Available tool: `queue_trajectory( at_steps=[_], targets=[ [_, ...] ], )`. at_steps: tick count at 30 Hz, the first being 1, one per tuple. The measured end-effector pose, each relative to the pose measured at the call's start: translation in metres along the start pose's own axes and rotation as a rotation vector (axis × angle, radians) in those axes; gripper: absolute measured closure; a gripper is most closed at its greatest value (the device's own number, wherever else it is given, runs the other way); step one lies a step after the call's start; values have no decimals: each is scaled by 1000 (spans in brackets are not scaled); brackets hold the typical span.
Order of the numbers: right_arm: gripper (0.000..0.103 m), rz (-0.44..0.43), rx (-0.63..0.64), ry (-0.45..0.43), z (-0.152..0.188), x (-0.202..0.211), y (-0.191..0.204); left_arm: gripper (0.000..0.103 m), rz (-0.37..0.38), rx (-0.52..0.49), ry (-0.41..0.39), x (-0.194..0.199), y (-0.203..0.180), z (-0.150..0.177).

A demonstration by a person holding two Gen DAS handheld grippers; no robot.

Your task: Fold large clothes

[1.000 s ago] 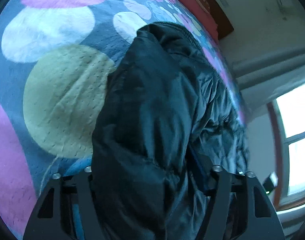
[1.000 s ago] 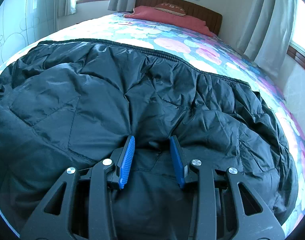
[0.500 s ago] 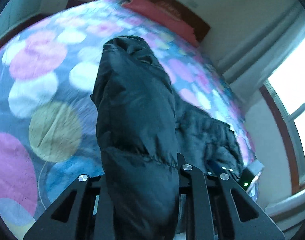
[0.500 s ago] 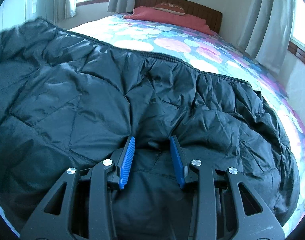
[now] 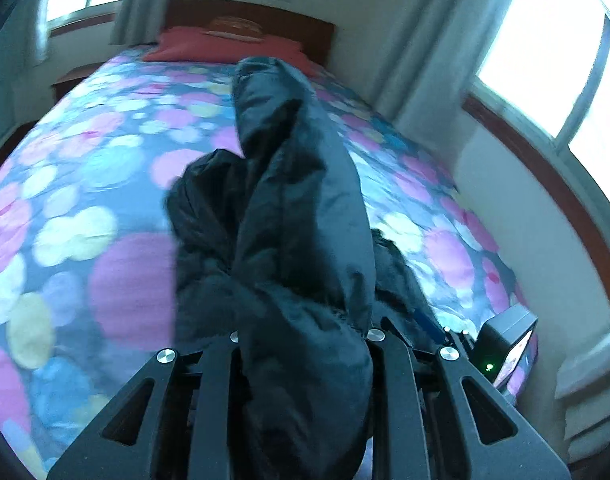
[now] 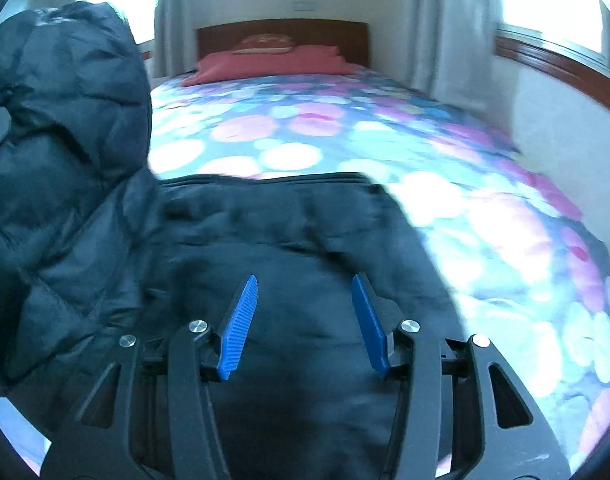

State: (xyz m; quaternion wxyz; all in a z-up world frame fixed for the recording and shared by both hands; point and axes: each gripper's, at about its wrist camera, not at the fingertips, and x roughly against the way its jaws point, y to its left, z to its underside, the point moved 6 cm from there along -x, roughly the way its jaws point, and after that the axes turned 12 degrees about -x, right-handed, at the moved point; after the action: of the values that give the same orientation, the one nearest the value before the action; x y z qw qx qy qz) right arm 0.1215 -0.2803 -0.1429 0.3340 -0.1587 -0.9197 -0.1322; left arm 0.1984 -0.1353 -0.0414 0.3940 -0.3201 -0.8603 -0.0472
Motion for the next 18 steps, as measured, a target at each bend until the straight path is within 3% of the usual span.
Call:
queue_trajectory(
  at_steps=[8,18],
  targets=[
    [50,141,-79,6,-5,5,-81,81,46,-21,103,-93,-64,22],
    [50,172,-131,47,16,6,-114,81,14,-26,111,-126,-86,34]
  ],
)
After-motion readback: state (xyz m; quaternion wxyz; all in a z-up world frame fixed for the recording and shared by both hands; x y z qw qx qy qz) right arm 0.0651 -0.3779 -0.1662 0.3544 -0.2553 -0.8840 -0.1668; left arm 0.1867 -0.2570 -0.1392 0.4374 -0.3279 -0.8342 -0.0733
